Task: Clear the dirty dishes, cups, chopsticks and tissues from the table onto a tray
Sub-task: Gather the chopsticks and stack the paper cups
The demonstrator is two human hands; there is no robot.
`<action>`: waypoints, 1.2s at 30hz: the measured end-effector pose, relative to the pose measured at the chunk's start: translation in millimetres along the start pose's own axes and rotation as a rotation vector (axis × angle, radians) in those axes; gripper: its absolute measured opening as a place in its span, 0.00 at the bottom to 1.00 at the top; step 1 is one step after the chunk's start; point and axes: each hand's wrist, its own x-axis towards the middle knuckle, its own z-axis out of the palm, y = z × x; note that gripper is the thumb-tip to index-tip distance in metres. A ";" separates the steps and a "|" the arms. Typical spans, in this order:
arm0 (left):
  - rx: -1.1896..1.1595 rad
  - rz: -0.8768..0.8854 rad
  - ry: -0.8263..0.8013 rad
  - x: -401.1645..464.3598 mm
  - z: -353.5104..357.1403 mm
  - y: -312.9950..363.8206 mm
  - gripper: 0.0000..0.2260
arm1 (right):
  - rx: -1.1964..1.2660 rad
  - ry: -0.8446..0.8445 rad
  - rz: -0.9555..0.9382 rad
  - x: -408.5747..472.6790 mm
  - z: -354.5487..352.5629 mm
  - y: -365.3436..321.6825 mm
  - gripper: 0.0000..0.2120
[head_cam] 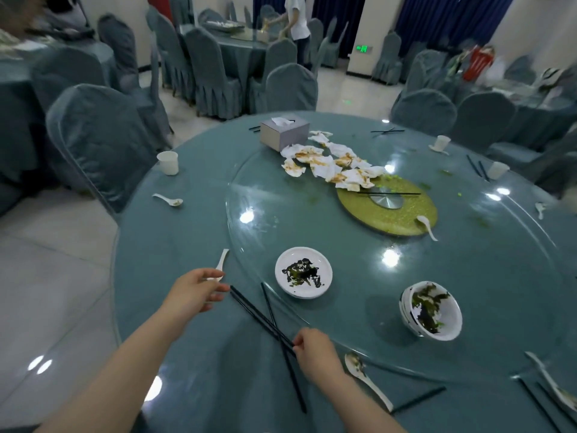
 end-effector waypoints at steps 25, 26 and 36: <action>0.133 -0.026 0.009 -26.8 -34.0 -40.4 0.07 | -0.299 -0.101 -0.076 -3.4 26.0 -29.4 0.16; 0.148 0.013 0.001 -28.6 -31.7 -40.7 0.07 | -0.297 -0.095 -0.083 -5.9 23.8 -30.8 0.16; 1.331 0.713 -0.212 -42.4 11.8 -56.1 0.26 | -0.256 0.010 -0.373 -39.3 -11.1 -62.0 0.12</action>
